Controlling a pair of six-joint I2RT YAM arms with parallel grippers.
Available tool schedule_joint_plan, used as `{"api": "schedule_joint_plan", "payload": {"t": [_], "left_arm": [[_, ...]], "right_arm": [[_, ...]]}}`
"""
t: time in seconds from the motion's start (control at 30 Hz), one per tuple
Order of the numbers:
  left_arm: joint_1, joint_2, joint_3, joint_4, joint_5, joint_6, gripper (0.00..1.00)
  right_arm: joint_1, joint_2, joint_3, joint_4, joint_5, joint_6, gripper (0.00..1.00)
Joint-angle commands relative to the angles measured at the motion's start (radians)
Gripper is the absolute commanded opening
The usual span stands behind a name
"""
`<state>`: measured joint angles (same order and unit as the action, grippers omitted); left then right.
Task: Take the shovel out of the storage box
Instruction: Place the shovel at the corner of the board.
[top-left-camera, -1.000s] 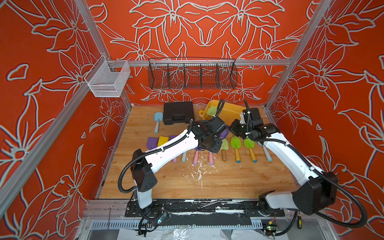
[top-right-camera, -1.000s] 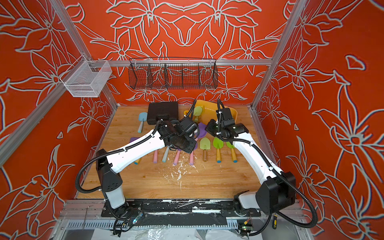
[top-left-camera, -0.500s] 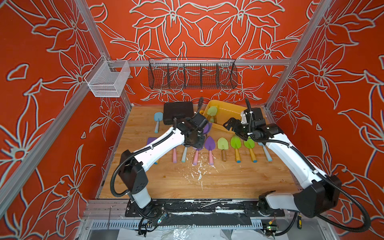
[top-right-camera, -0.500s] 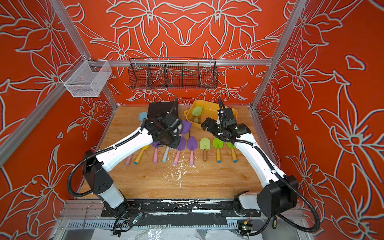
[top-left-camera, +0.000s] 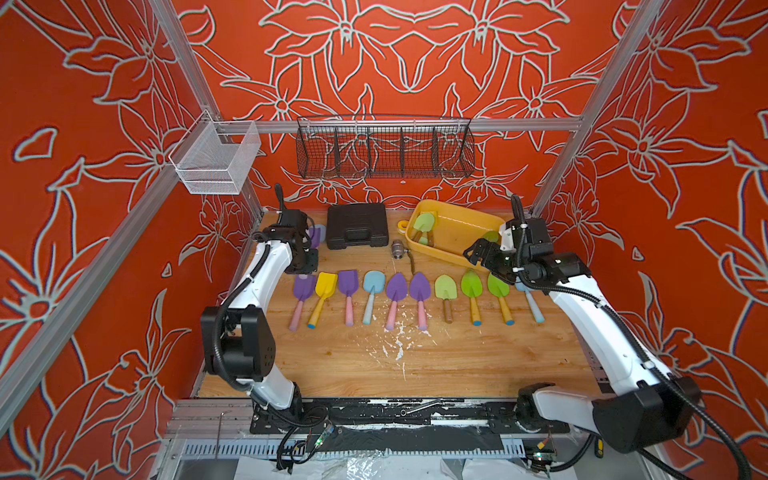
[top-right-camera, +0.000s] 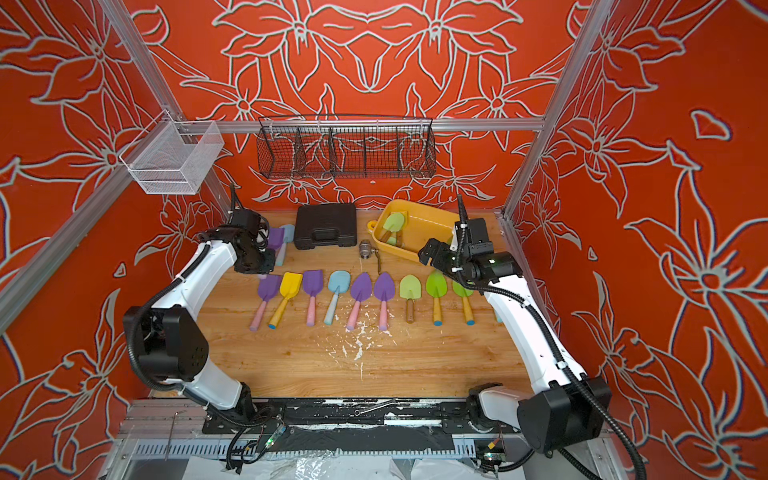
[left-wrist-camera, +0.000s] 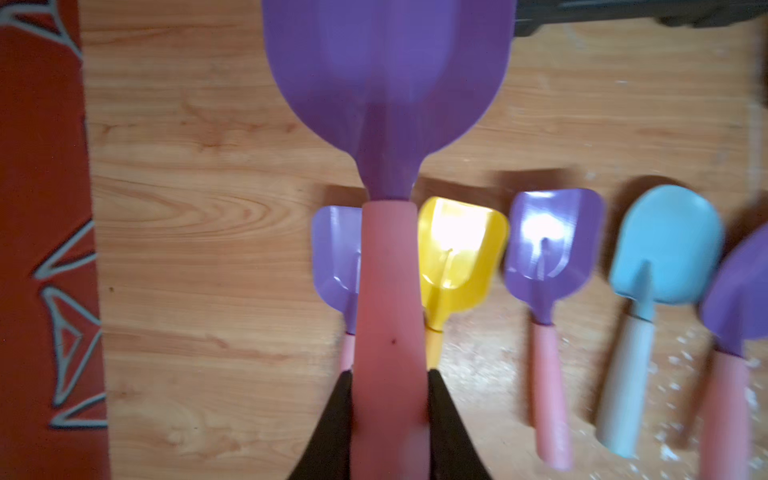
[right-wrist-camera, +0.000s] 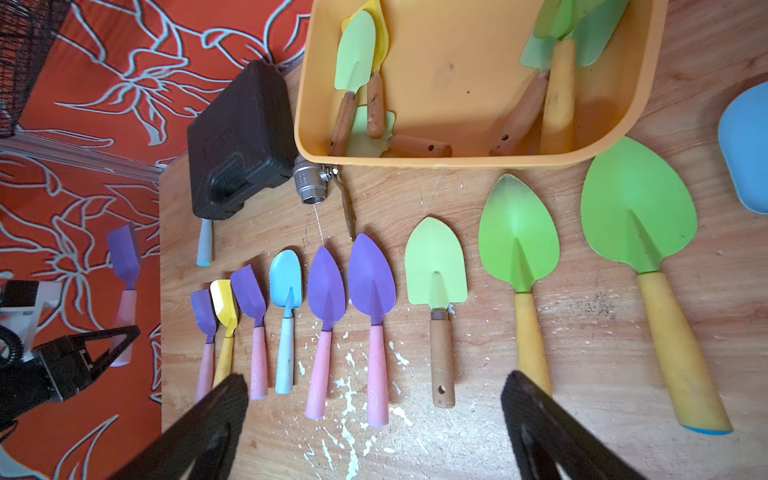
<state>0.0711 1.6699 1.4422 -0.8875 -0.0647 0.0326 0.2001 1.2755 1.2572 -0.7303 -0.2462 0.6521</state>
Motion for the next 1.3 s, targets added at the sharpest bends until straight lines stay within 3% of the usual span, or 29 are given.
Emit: {"api": "schedule_joint_plan", "payload": {"t": [0.0,0.23,0.47,0.77,1.03,1.27], "left_arm": [[0.05,0.064,0.037,0.029,-0.029,0.076,0.0],[0.094,0.301,0.187,0.067,-0.056,0.117,0.0],[0.115,0.491,0.378,0.076,-0.048,0.135,0.0],[0.149,0.61,0.483,0.077,-0.047,0.139,0.01],[0.152,0.671,0.548,0.058,-0.028,0.102,0.31],[0.151,0.654,0.549,0.062,-0.028,0.075,0.55]], "right_arm": [[-0.014,0.078,0.065,-0.046,-0.019,-0.045,0.97],[-0.042,0.36,0.332,-0.218,0.043,-0.074,0.97],[-0.055,0.559,0.526,-0.267,0.054,-0.088,0.96],[-0.061,0.87,0.864,-0.499,0.292,-0.109,0.9],[-0.064,1.211,1.308,-0.729,0.483,-0.154,0.78],[-0.079,1.239,1.274,-0.692,0.551,-0.142,0.73]]}}
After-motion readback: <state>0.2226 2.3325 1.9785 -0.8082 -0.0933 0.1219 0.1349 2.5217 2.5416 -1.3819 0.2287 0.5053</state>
